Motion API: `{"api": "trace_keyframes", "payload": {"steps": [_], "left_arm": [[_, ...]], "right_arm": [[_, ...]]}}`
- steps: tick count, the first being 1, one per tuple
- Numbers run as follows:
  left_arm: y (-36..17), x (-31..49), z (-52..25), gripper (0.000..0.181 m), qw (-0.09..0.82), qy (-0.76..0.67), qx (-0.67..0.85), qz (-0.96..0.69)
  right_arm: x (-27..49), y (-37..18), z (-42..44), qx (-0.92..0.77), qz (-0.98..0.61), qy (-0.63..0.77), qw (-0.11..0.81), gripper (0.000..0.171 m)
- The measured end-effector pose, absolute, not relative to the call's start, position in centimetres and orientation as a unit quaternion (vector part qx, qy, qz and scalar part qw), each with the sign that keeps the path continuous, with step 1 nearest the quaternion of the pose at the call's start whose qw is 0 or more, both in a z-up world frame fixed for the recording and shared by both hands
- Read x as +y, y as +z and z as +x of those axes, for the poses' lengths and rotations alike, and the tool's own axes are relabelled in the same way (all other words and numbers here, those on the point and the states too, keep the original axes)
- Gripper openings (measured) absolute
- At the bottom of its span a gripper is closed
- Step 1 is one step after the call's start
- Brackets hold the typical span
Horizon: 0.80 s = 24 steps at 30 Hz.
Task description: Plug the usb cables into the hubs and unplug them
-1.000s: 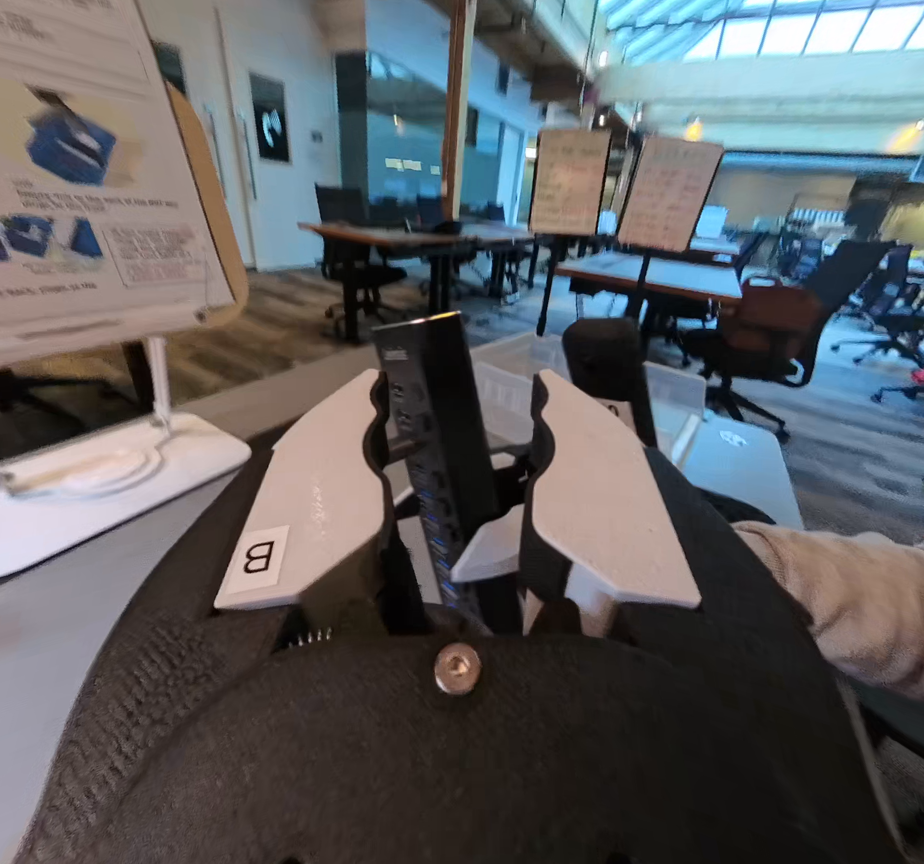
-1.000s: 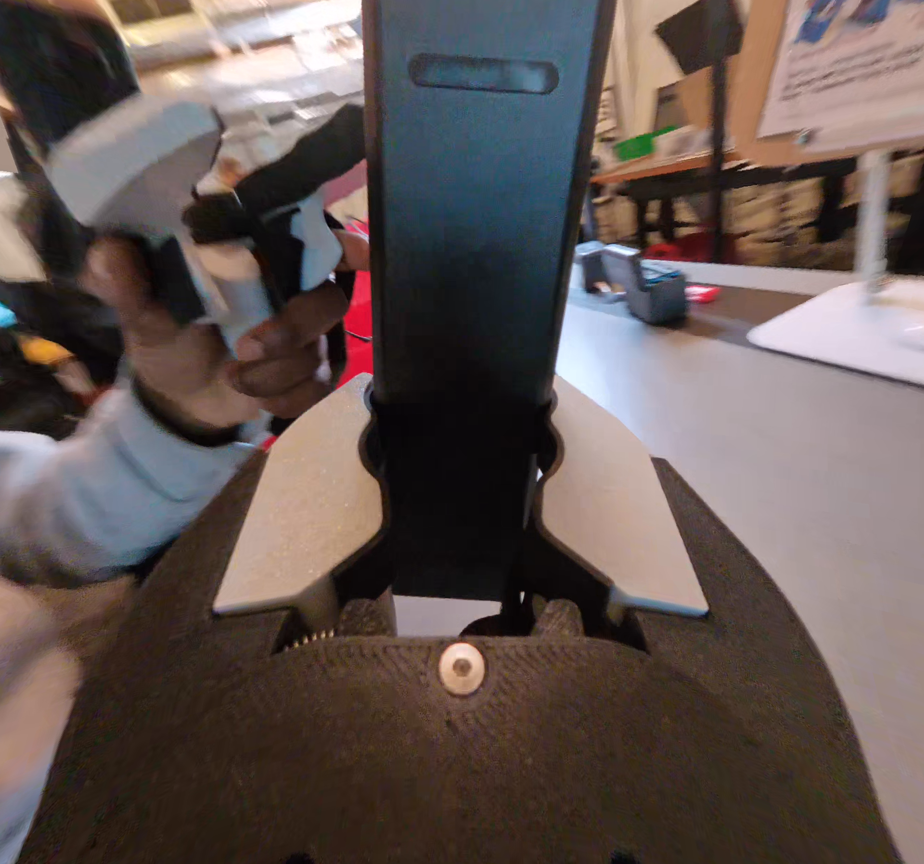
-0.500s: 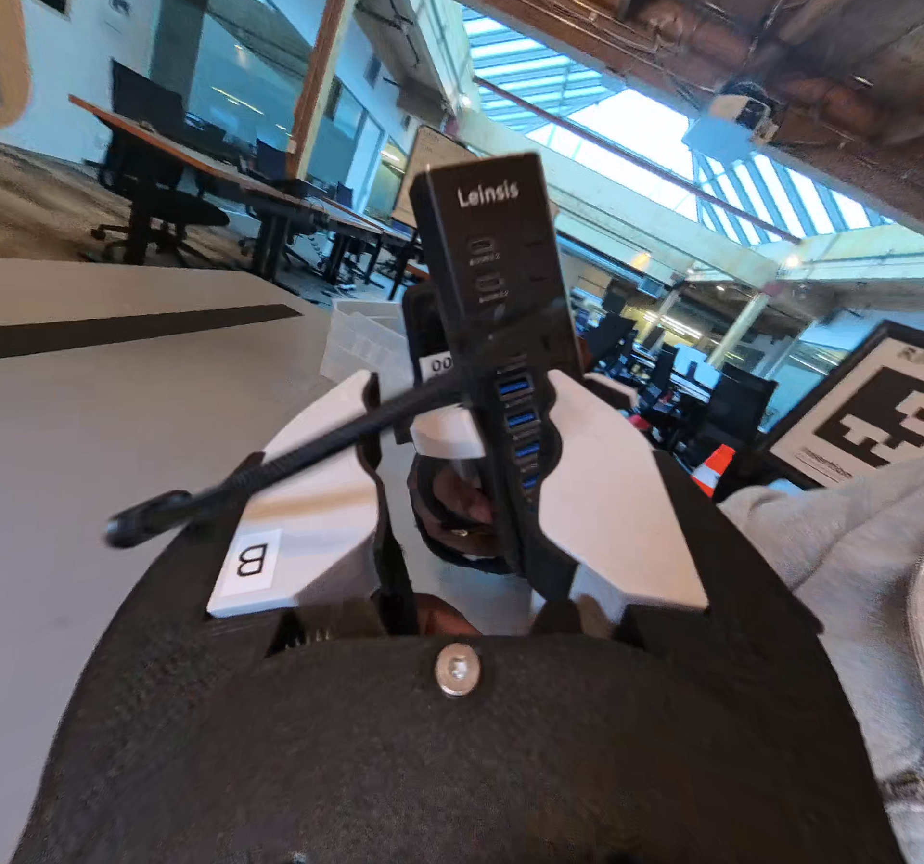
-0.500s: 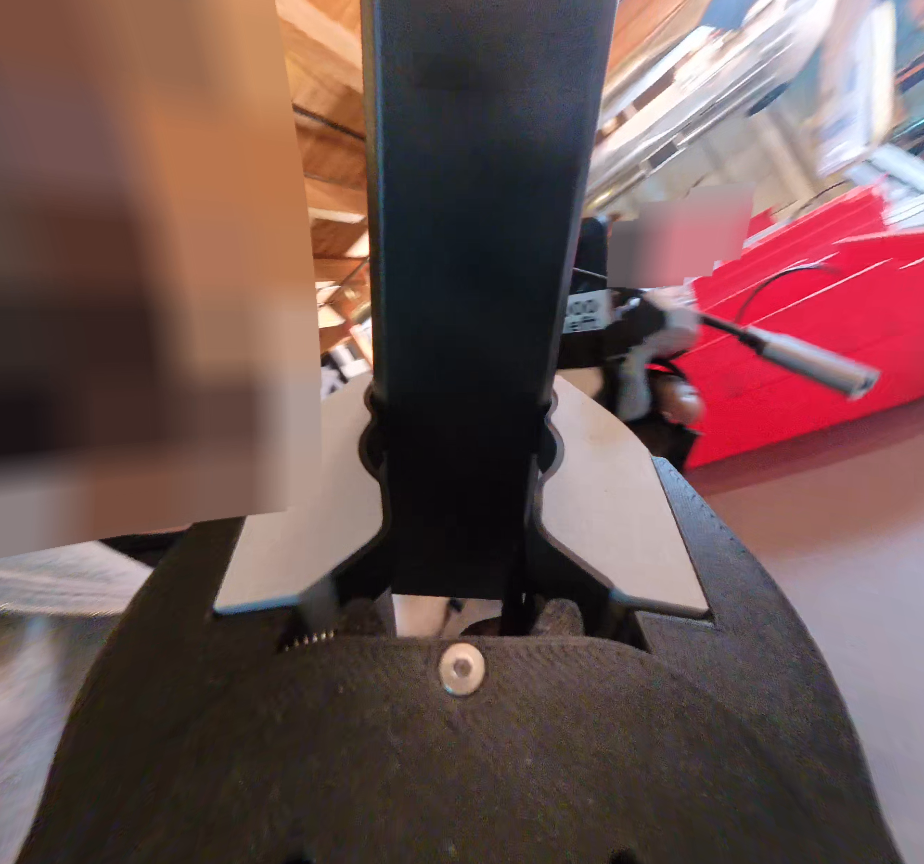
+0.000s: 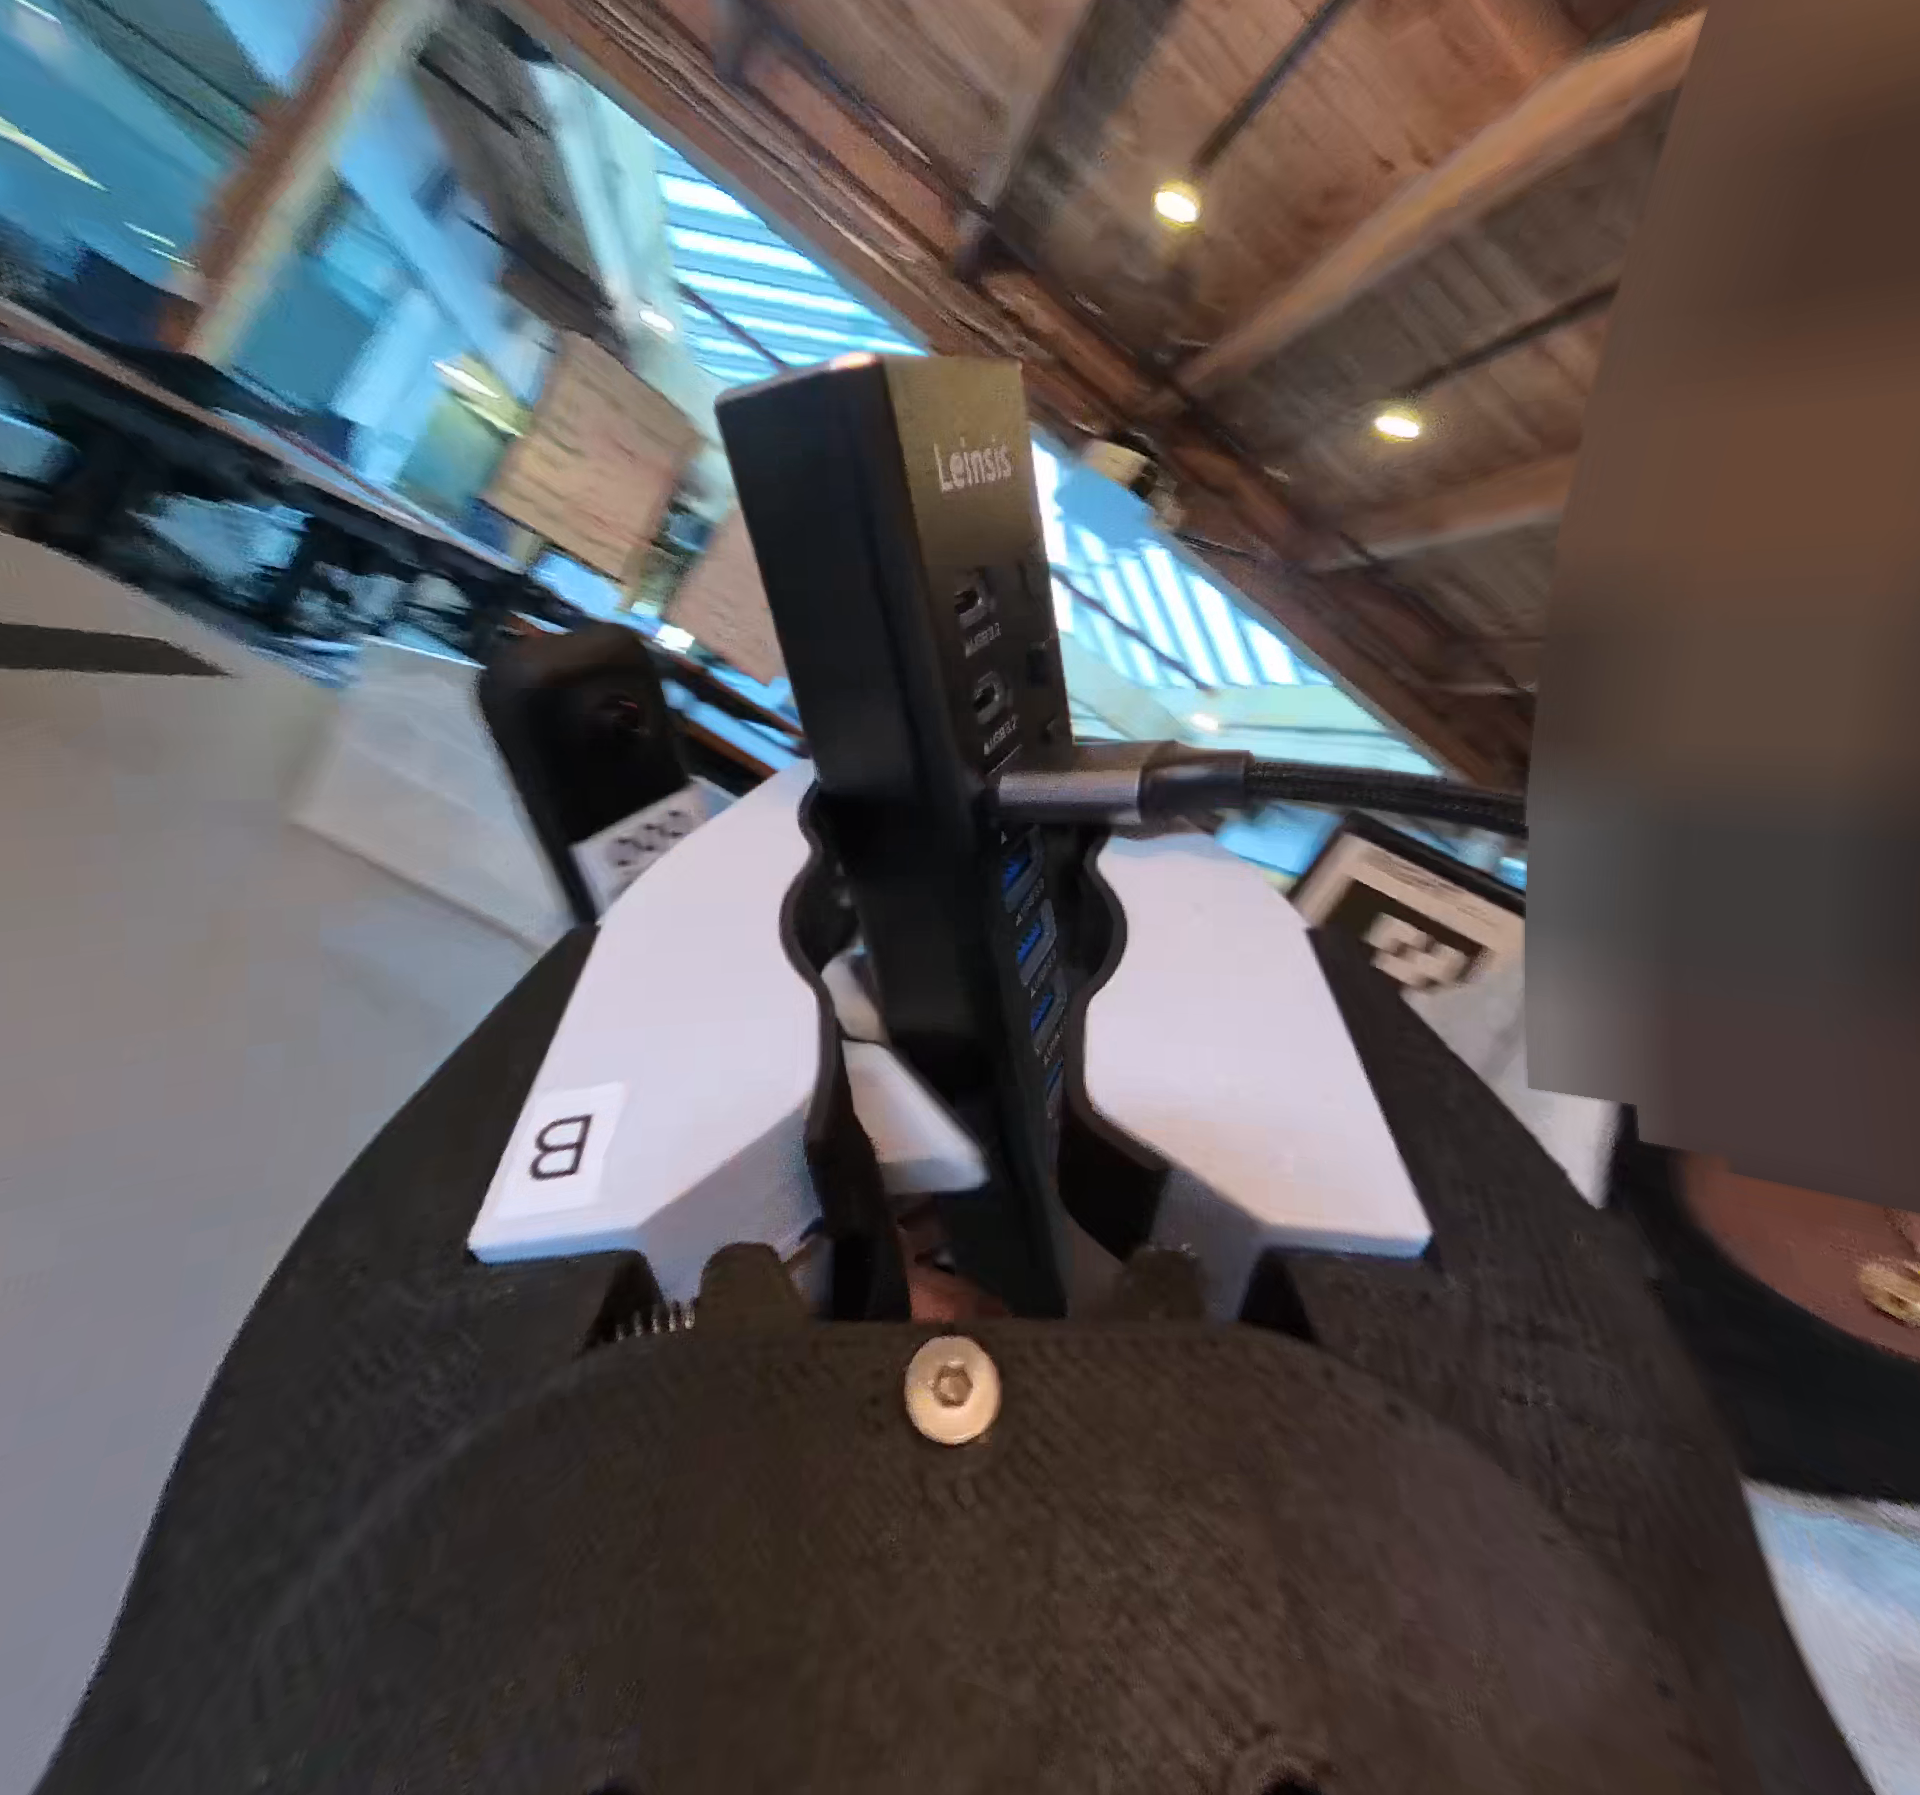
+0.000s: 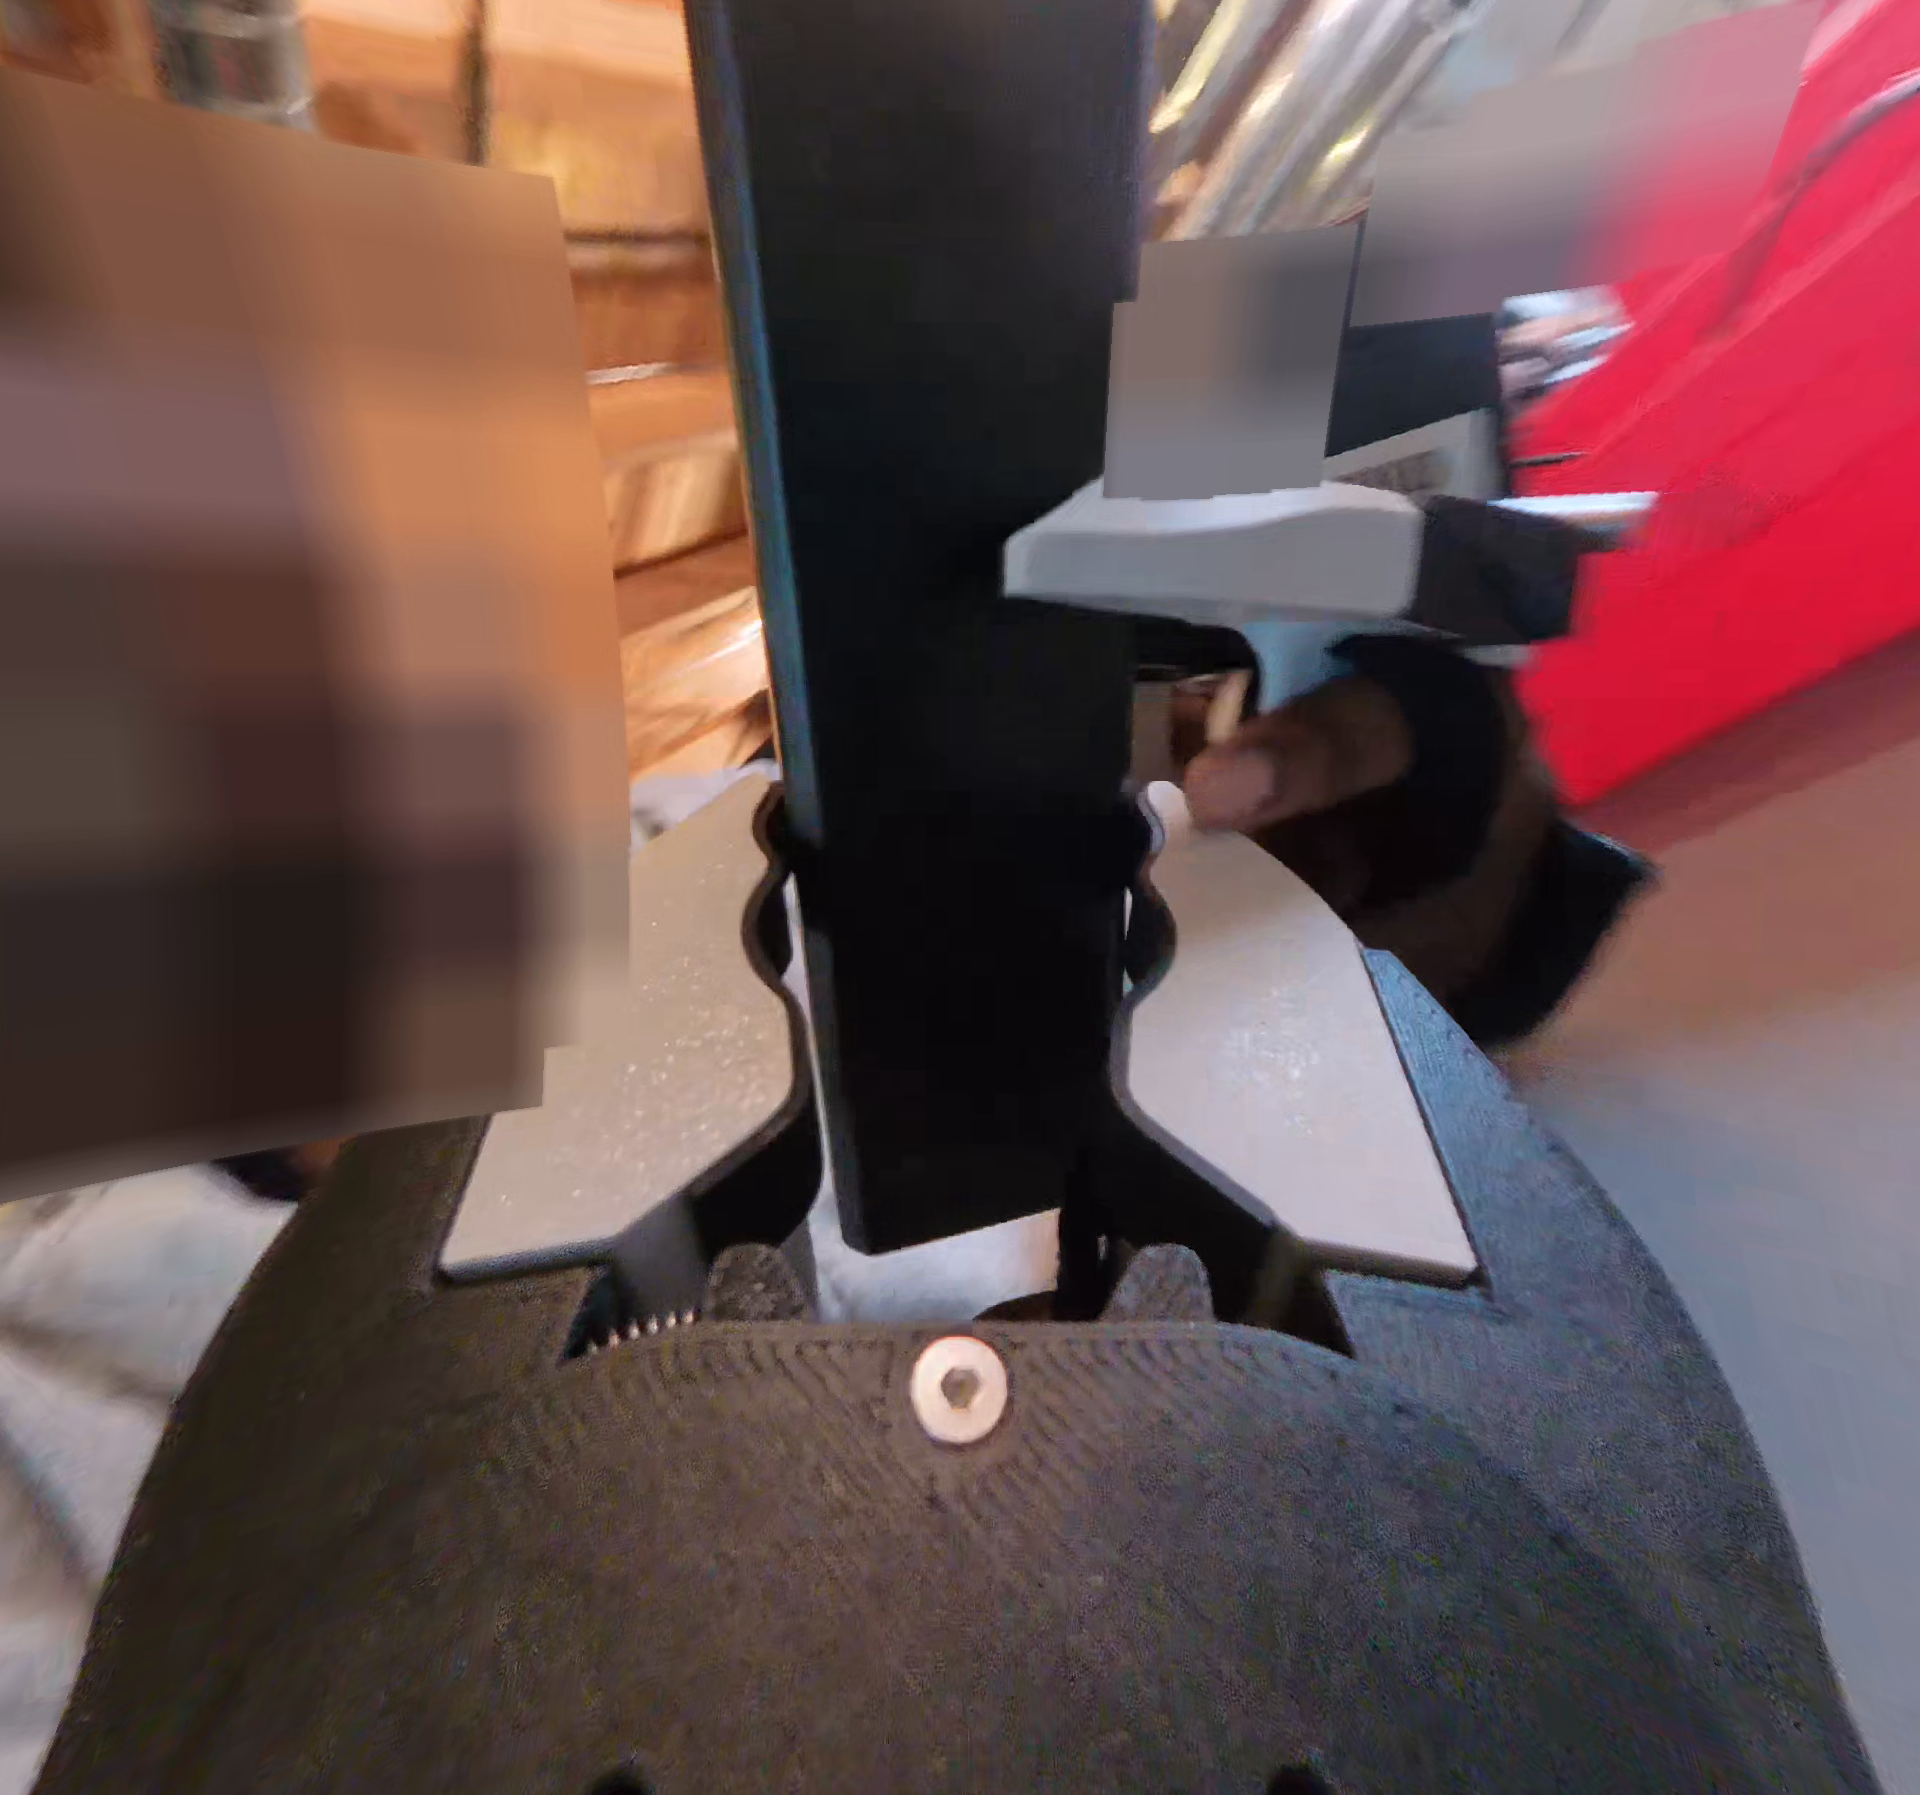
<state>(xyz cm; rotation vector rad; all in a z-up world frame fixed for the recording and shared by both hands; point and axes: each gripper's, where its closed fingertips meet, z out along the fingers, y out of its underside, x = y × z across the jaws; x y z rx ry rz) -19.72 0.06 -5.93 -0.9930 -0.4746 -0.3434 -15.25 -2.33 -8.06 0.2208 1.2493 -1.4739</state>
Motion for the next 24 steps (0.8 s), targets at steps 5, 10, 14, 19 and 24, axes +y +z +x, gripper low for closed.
{"api": "trace_keyframes", "payload": {"steps": [5,10,14,19,24], "left_arm": [[-7.8,-3.7,-24.5,0.031,0.828,-0.065,-0.361,-0.423],[-8.2,-4.0,-25.0,0.030,0.827,-0.066,-0.378,-0.411],[-7.6,-3.2,-24.3,0.031,0.825,-0.057,-0.360,-0.432],[-7.4,-0.6,-22.3,0.032,0.804,-0.070,-0.306,-0.505],[-7.7,-2.0,-23.8,0.030,0.765,0.122,-0.316,-0.547]], "right_arm": [[-2.4,-11.3,-20.9,0.627,0.194,-0.671,0.347,0.056],[-4.1,-14.1,-20.3,0.730,0.141,-0.647,0.171,0.051],[-4.4,-13.1,-19.4,0.688,0.136,-0.675,0.228,0.031],[-3.5,-11.3,-18.5,0.652,0.100,-0.697,0.280,0.029],[-4.0,-12.1,-21.1,0.674,0.162,-0.685,0.223,0.039]]}}
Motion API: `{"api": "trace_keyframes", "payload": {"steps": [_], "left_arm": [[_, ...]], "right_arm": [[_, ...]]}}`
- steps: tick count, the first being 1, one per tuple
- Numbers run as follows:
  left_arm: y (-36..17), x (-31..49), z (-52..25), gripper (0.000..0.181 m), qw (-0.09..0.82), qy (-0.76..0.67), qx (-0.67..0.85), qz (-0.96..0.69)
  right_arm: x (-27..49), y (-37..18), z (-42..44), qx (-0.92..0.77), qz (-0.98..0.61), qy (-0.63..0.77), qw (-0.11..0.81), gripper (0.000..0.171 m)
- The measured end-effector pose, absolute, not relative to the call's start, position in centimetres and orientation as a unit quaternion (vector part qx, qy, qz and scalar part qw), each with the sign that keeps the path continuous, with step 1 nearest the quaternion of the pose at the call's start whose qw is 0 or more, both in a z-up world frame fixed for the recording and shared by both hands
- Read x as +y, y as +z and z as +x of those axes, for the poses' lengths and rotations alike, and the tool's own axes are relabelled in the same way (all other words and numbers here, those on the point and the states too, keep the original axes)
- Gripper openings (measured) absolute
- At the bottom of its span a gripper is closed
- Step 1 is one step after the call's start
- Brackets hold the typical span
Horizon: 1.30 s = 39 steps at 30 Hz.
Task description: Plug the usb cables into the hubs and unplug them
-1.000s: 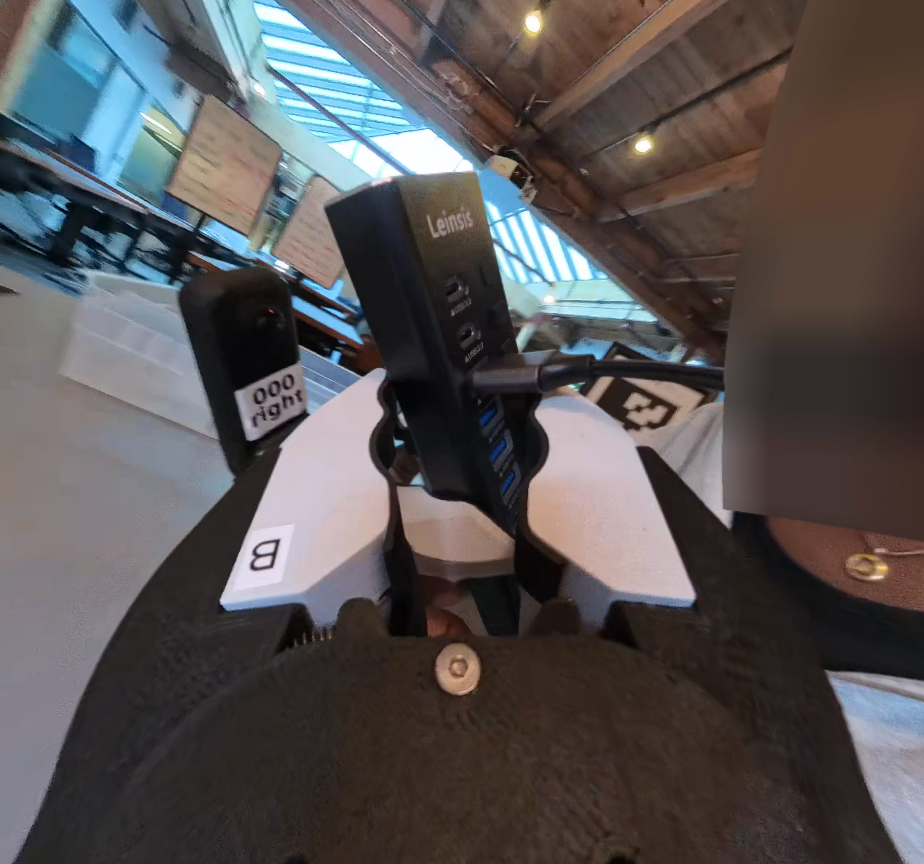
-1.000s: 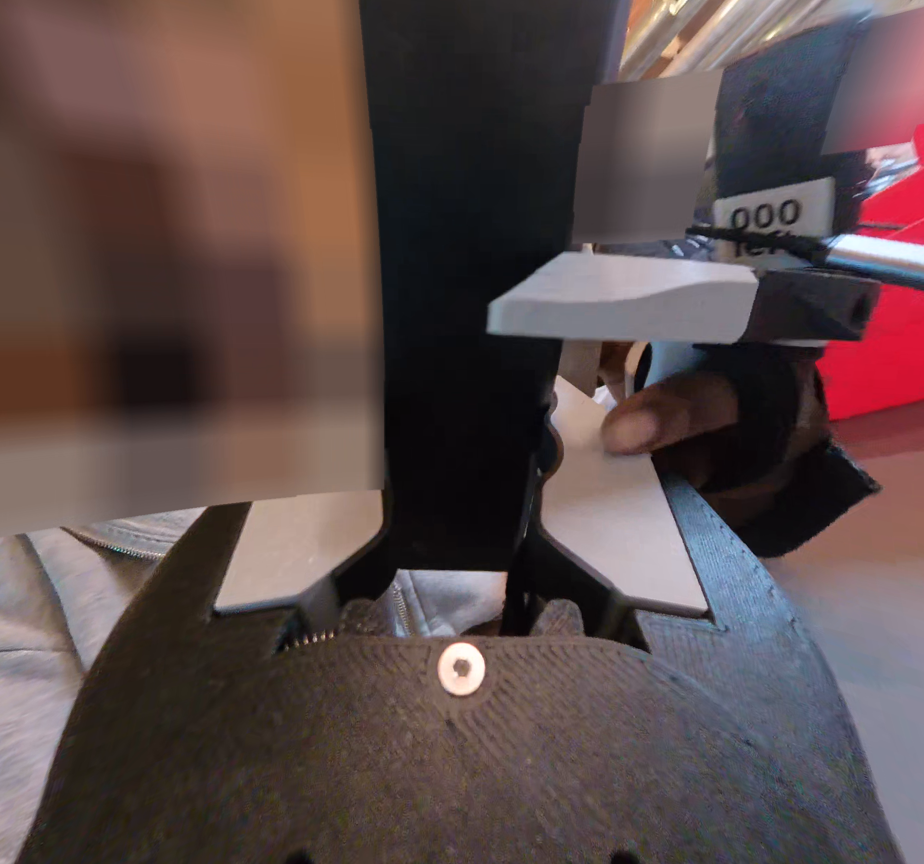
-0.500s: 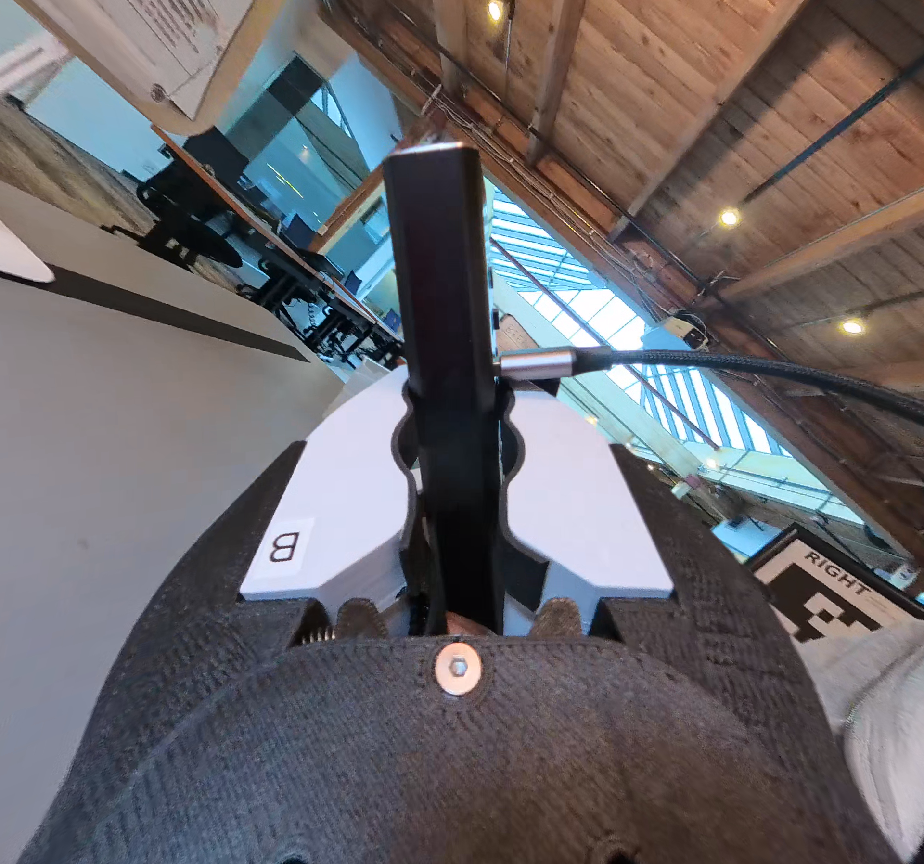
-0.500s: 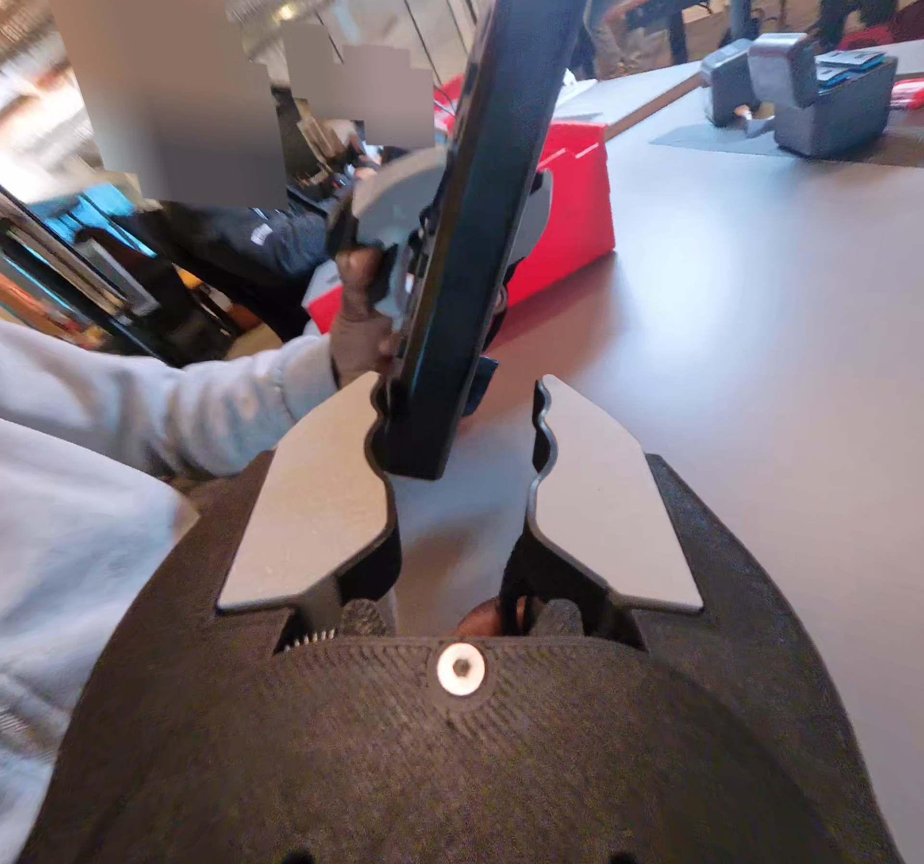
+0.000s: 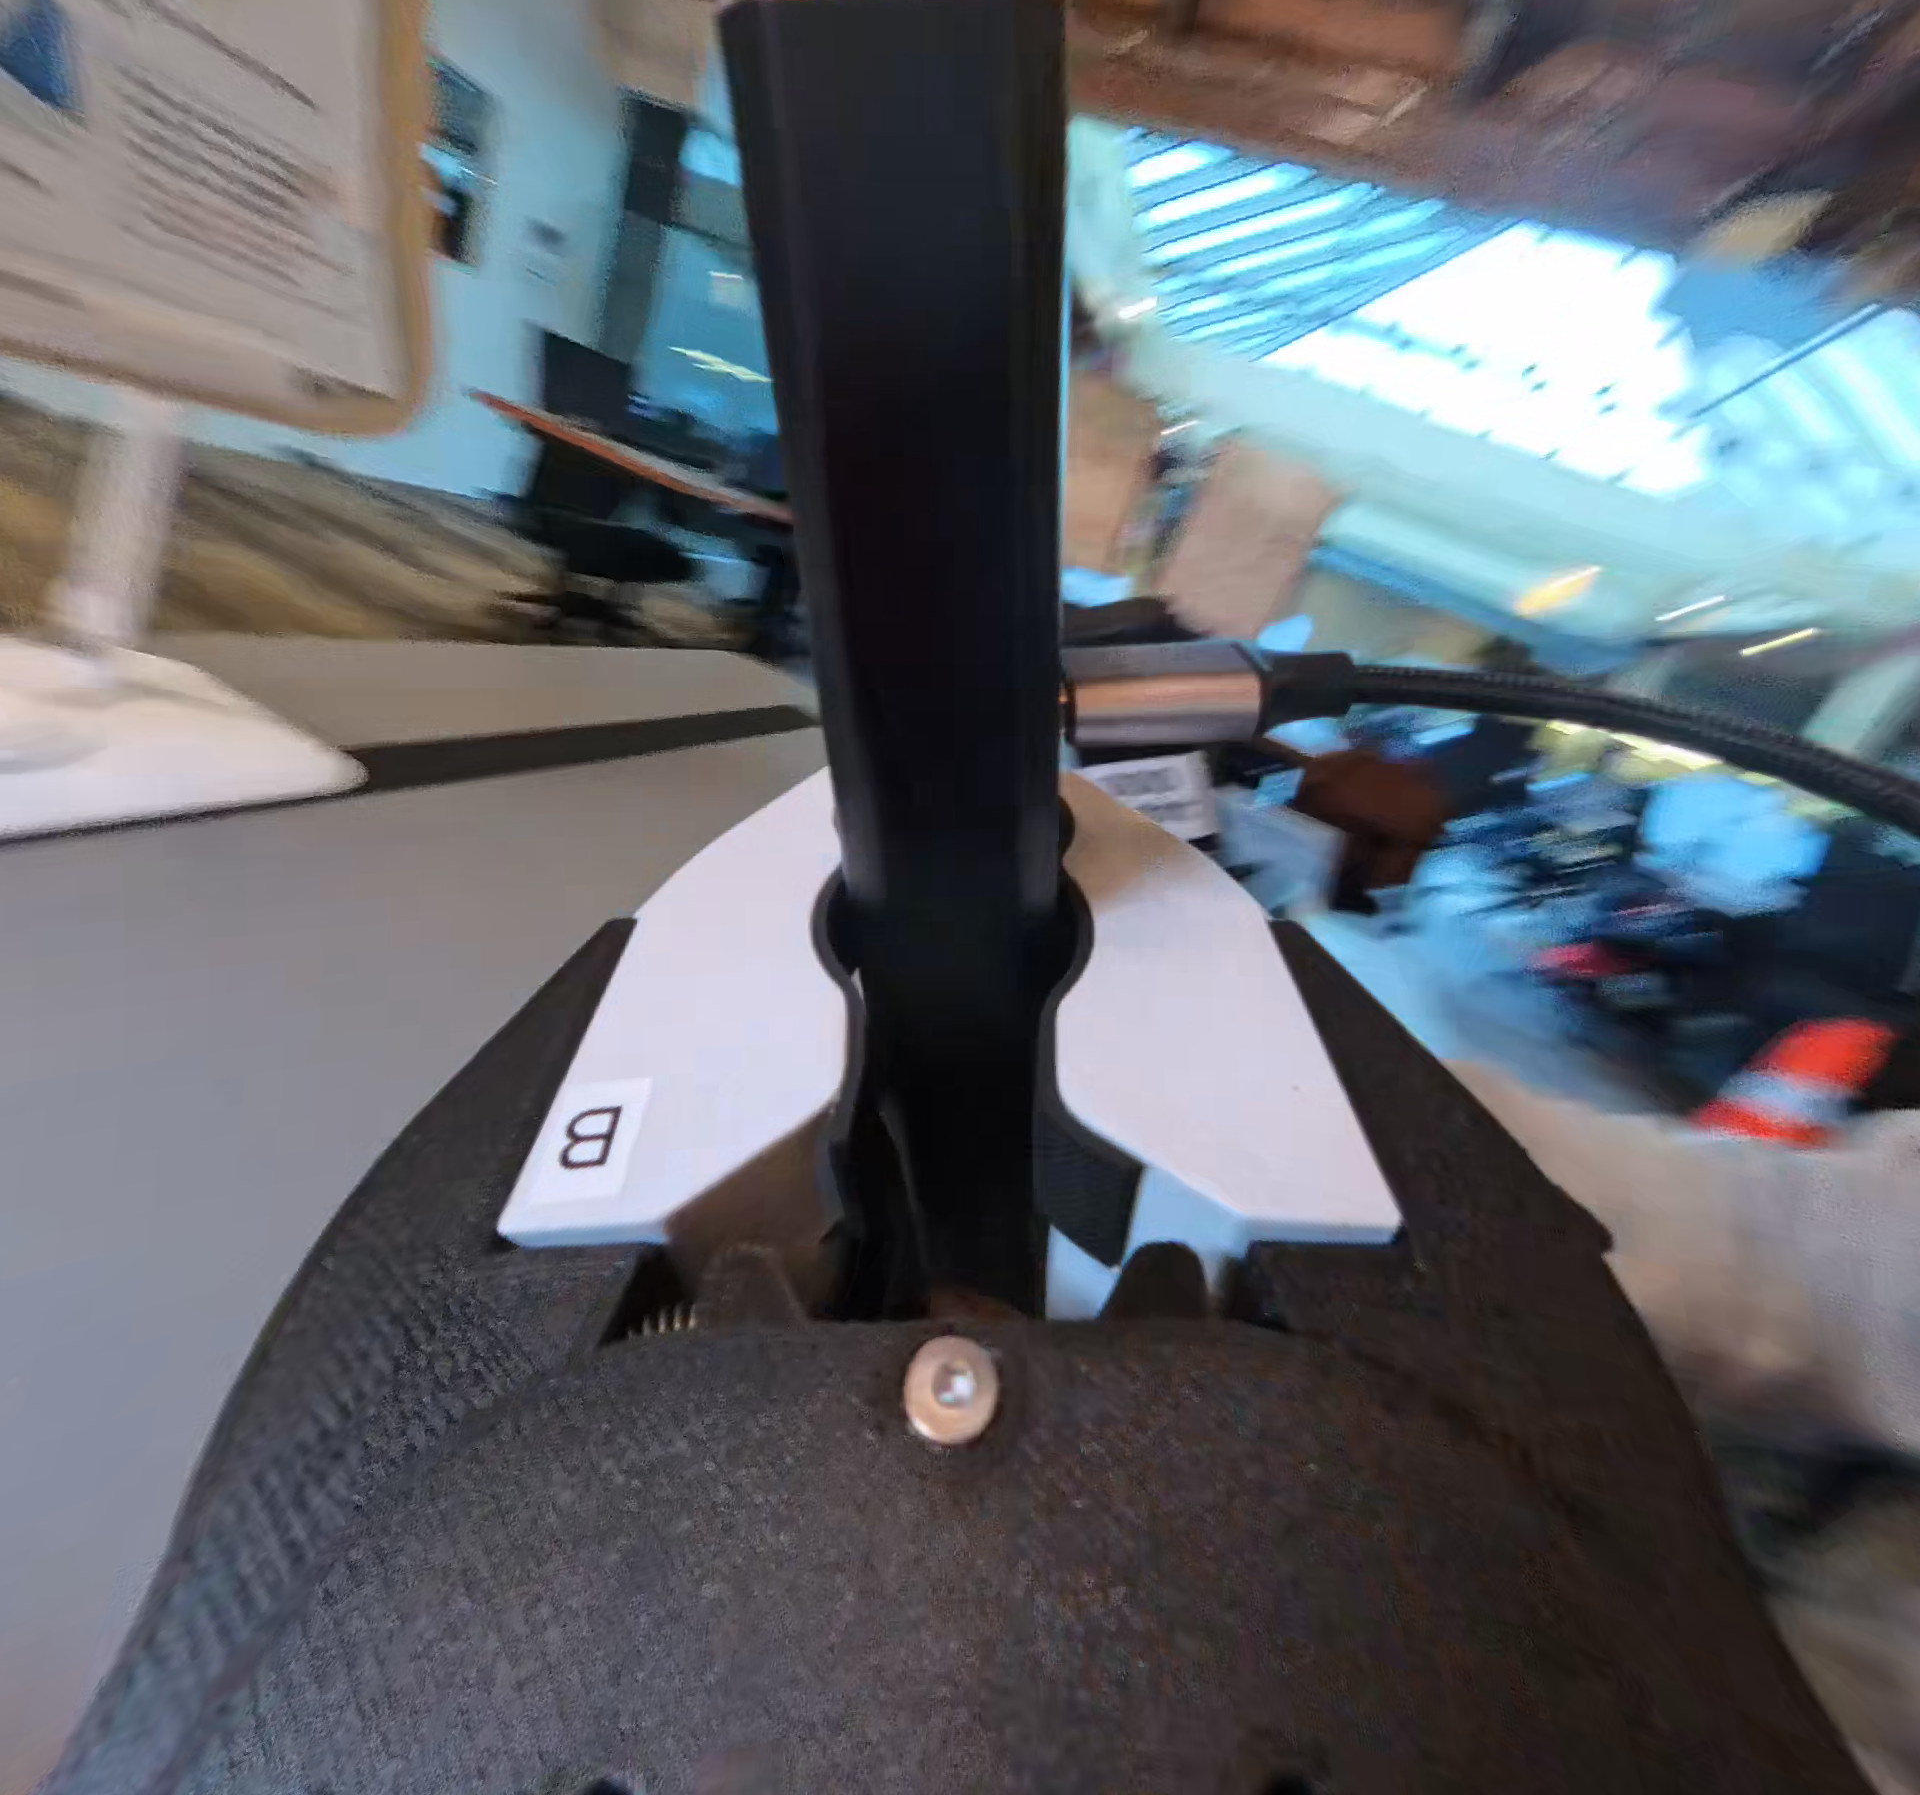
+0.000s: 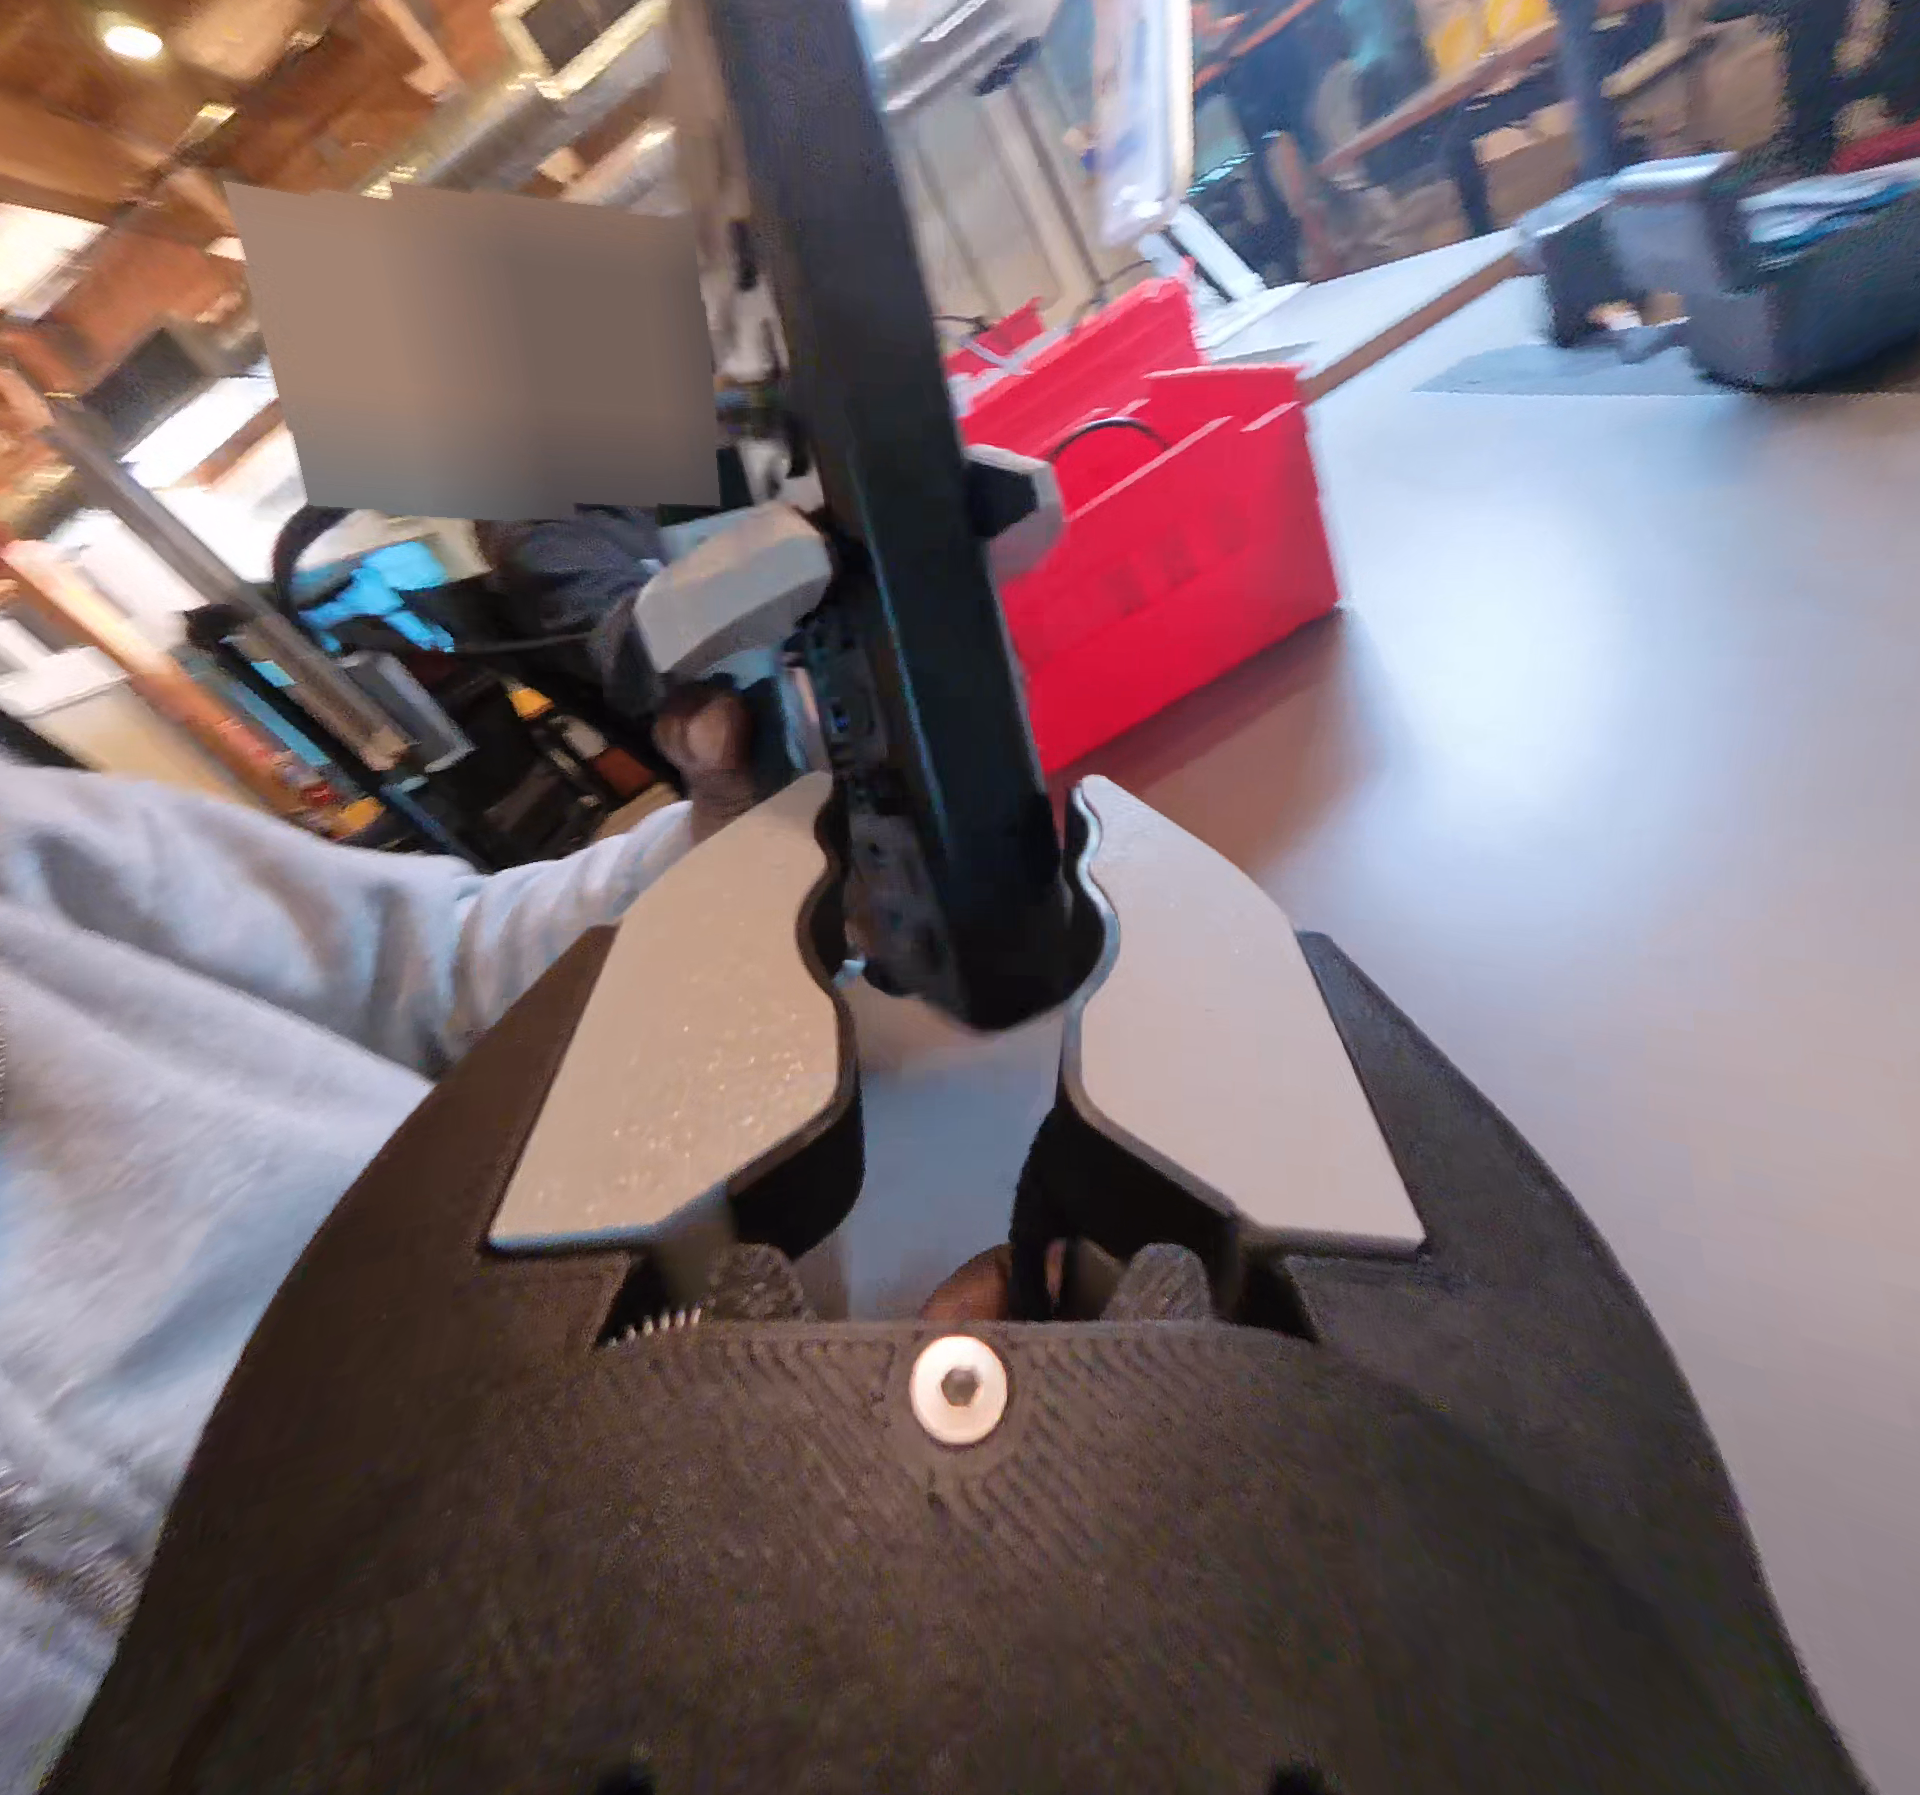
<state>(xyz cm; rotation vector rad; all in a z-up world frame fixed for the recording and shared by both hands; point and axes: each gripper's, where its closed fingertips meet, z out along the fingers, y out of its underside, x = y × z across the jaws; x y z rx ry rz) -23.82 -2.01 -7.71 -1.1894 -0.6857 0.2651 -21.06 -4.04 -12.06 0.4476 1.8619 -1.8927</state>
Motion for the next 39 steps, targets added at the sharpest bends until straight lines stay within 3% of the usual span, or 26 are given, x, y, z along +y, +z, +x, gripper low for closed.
{"api": "trace_keyframes", "payload": {"steps": [3,5,9,11,16,19,31,39], "left_arm": [[-9.1,-5.4,-26.2,0.030,0.605,0.394,-0.303,-0.622],[-9.4,-7.3,-27.1,0.030,0.491,0.519,-0.268,-0.646],[-9.5,-9.5,-27.8,0.030,0.343,0.615,-0.228,-0.673],[-9.4,-10.2,-27.9,0.029,0.259,0.662,-0.190,-0.677],[-11.7,-7.0,-27.5,0.029,0.304,0.598,-0.175,-0.720],[-12.8,-5.5,-27.2,0.030,0.324,0.565,-0.170,-0.740],[-12.6,-5.9,-27.3,0.030,0.396,0.498,-0.239,-0.733],[-13.2,-6.2,-27.8,0.032,0.397,0.486,-0.266,-0.732]], "right_arm": [[-2.3,-12.9,-24.6,0.686,0.215,-0.684,0.123,0.048],[-1.3,-11.9,-25.6,0.663,0.230,-0.704,0.107,0.048],[-0.9,-9.3,-24.2,0.619,0.210,-0.735,0.179,0.046],[-1.6,-9.5,-23.8,0.639,0.191,-0.737,0.112,0.045],[-4.2,-11.0,-23.1,0.712,0.154,-0.682,-0.065,0.041],[-4.6,-11.5,-22.4,0.723,0.128,-0.674,-0.082,0.019],[-5.2,-10.7,-22.6,0.710,0.162,-0.674,-0.123,0.019],[-5.3,-11.1,-22.9,0.728,0.146,-0.634,-0.214,0.018]]}}
